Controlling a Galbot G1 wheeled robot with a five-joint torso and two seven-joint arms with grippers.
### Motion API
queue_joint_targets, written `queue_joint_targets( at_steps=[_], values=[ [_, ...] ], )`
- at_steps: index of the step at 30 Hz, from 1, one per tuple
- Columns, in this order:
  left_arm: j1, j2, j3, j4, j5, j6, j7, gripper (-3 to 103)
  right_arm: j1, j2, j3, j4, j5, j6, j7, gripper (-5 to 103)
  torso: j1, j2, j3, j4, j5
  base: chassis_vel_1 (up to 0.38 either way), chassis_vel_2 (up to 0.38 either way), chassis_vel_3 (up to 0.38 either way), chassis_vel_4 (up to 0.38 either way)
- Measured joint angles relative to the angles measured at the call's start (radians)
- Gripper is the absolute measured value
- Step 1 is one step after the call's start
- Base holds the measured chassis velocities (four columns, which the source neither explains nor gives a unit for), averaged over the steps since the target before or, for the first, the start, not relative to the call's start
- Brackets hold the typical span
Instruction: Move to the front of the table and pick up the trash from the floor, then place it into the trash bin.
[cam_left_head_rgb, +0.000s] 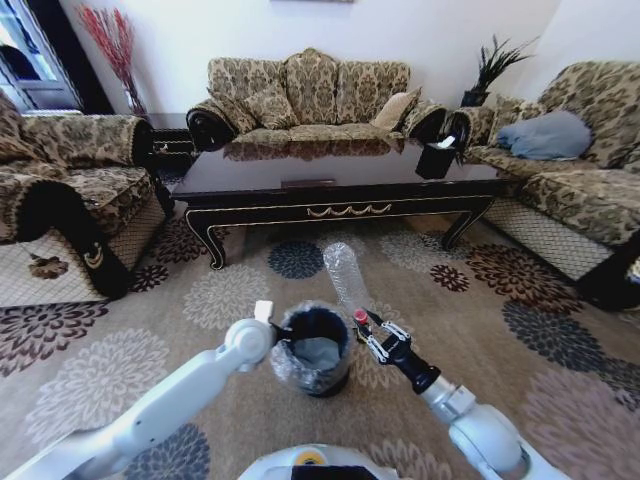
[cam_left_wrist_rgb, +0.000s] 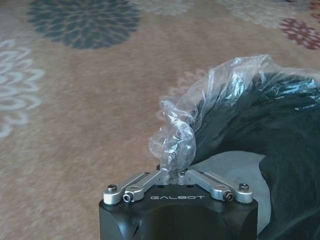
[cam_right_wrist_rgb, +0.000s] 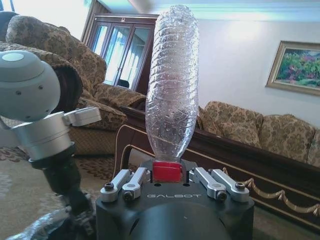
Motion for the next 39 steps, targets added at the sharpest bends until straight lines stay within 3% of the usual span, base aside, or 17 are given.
queue_joint_targets(
  at_steps=[11, 14, 16, 17, 21, 23, 25, 26, 31, 39],
  values=[
    [-0.034, -0.034, 0.029, 0.021, -0.022, -0.002, -0.015, 2, -0.021, 0.018, -0.041, -0.053, -0.034, 0.003, -0.006, 28, 0.000, 0.000, 0.000, 0.0005, 0.0003, 0.000, 0.000, 0.000, 0.000],
    [-0.017, -0.054, 0.022, 0.024, -0.018, -0.003, -0.018, 2, -0.027, 0.024, -0.057, -0.062, -0.051, 0.009, -0.005, 44, 0.000, 0.000, 0.000, 0.0007, 0.0000, 0.000, 0.000, 0.000, 0.000],
    [-0.015, -0.057, 0.022, 0.024, -0.017, -0.004, -0.018, 2, -0.031, 0.025, -0.058, -0.063, -0.053, 0.010, -0.005, 44, 0.000, 0.000, 0.000, 0.0005, 0.0000, 0.000, 0.000, 0.000, 0.000],
    [-0.012, -0.060, 0.021, 0.024, -0.015, -0.004, -0.019, 2, -0.040, 0.026, -0.060, -0.064, -0.056, 0.012, -0.006, 54, 0.000, 0.000, 0.000, 0.0001, 0.0000, 0.000, 0.000, 0.000, 0.000],
    [-0.016, -0.050, 0.029, 0.024, -0.010, -0.004, -0.018, 2, -0.047, 0.026, -0.058, -0.062, -0.059, 0.013, -0.006, 65, 0.000, 0.000, 0.000, 0.0003, 0.0001, 0.000, 0.000, 0.000, 0.000],
    [-0.018, -0.039, 0.028, 0.025, -0.008, -0.004, -0.016, 2, -0.045, 0.026, -0.054, -0.059, -0.056, 0.011, -0.004, 77, 0.000, 0.000, 0.000, 0.0005, 0.0001, 0.000, 0.000, 0.000, 0.000],
    [-0.018, -0.036, 0.026, 0.025, -0.007, -0.004, -0.014, 2, -0.043, 0.026, -0.052, -0.057, -0.052, 0.010, -0.002, 77, 0.000, 0.000, 0.000, 0.0005, 0.0001, 0.000, 0.000, 0.000, 0.000],
    [-0.010, -0.032, 0.014, 0.025, -0.005, -0.004, -0.012, 2, -0.039, 0.026, -0.049, -0.051, -0.044, 0.006, 0.005, 87, 0.000, 0.000, 0.000, 0.0003, 0.0001, 0.000, 0.000, 0.000, 0.000],
    [0.041, 0.012, -0.089, 0.014, 0.015, 0.003, 0.011, 2, -0.008, 0.028, -0.040, -0.039, -0.006, -0.021, 0.058, 99, 0.000, 0.000, 0.000, 0.0004, 0.0000, 0.000, 0.000, 0.000, 0.000],
    [0.103, 0.128, -0.279, 0.005, 0.039, 0.003, 0.071, 2, 0.088, 0.032, 0.004, -0.090, 0.152, -0.072, 0.114, 100, 0.000, 0.000, 0.000, 0.0009, -0.0001, 0.000, 0.000, 0.000, 0.000]
  ],
)
